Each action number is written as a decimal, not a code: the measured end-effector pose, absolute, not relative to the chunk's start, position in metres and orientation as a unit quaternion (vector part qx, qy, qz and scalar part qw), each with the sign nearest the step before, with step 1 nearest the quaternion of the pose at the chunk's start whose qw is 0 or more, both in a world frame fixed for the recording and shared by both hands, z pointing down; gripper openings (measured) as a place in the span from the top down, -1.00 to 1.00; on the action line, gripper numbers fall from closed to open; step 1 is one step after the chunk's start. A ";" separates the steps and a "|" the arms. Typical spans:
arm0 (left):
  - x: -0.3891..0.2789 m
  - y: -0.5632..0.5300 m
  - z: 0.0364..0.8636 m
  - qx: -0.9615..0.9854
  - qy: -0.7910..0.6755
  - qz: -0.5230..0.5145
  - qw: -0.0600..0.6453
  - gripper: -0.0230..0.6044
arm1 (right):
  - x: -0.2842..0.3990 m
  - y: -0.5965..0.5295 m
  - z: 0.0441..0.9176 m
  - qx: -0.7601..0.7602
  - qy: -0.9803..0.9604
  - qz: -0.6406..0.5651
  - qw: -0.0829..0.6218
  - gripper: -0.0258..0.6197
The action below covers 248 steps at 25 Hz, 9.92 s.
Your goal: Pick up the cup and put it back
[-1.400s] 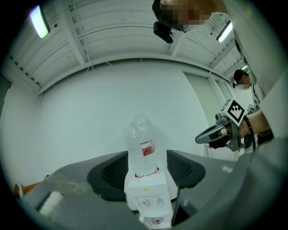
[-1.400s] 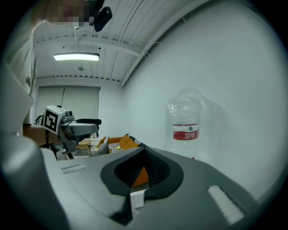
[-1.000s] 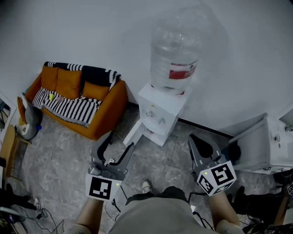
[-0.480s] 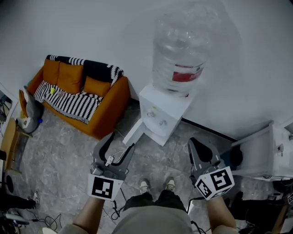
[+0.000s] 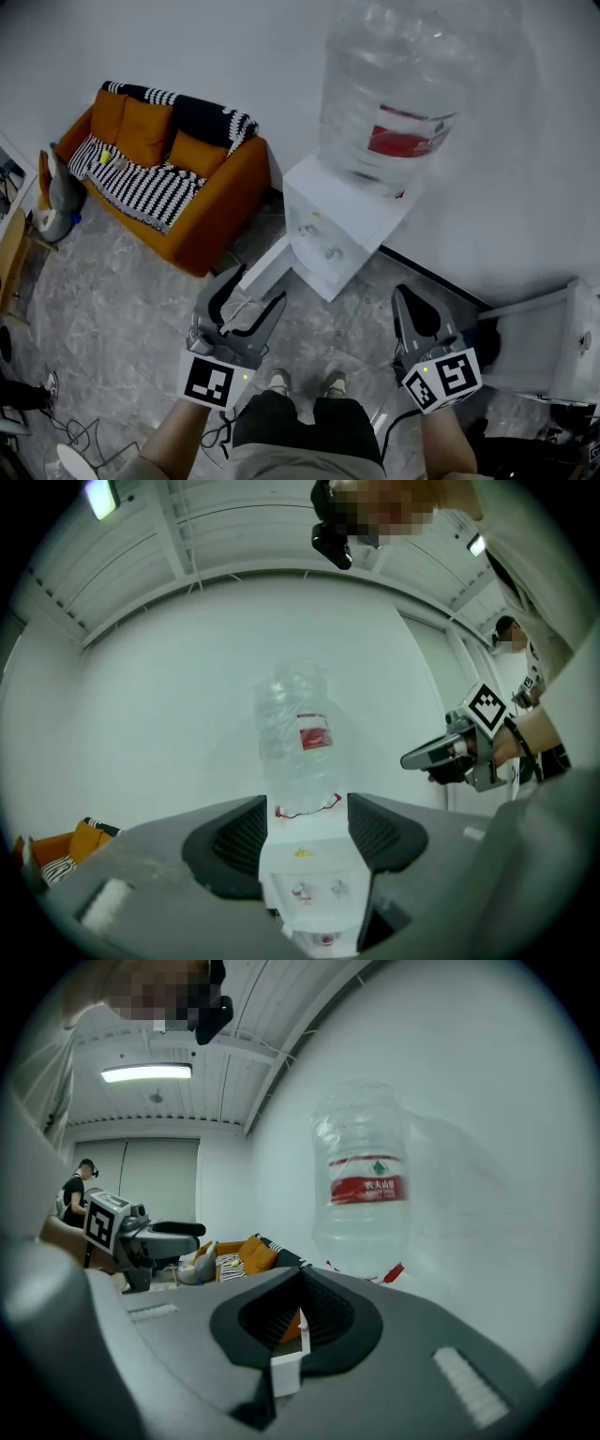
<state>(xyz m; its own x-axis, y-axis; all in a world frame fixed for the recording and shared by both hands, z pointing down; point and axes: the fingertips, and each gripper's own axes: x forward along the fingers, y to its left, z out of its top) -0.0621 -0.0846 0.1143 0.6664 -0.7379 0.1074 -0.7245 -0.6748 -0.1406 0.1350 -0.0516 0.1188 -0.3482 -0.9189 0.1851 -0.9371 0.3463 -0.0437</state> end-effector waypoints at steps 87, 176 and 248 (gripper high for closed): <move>0.118 -0.344 1.008 -0.921 0.348 -0.172 -0.019 -0.19 | 0.123 -0.250 0.913 0.606 -0.789 0.053 0.088 0.91; -0.075 -0.009 0.000 -0.933 0.338 -0.094 0.076 -0.09 | 0.082 0.021 -0.042 0.531 -0.844 -0.003 0.069 0.91; 0.046 -0.253 0.550 -0.938 0.304 -0.165 0.005 -0.08 | 0.080 -0.185 0.429 0.531 -0.835 0.074 0.122 0.91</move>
<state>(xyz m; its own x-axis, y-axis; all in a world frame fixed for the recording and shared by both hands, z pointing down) 0.0455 -0.2531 0.5504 0.7605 -0.5722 0.3071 -0.5692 -0.8150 -0.1090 0.0800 -0.1855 0.4290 -0.4052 -0.8693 0.2832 -0.9057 0.4239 0.0056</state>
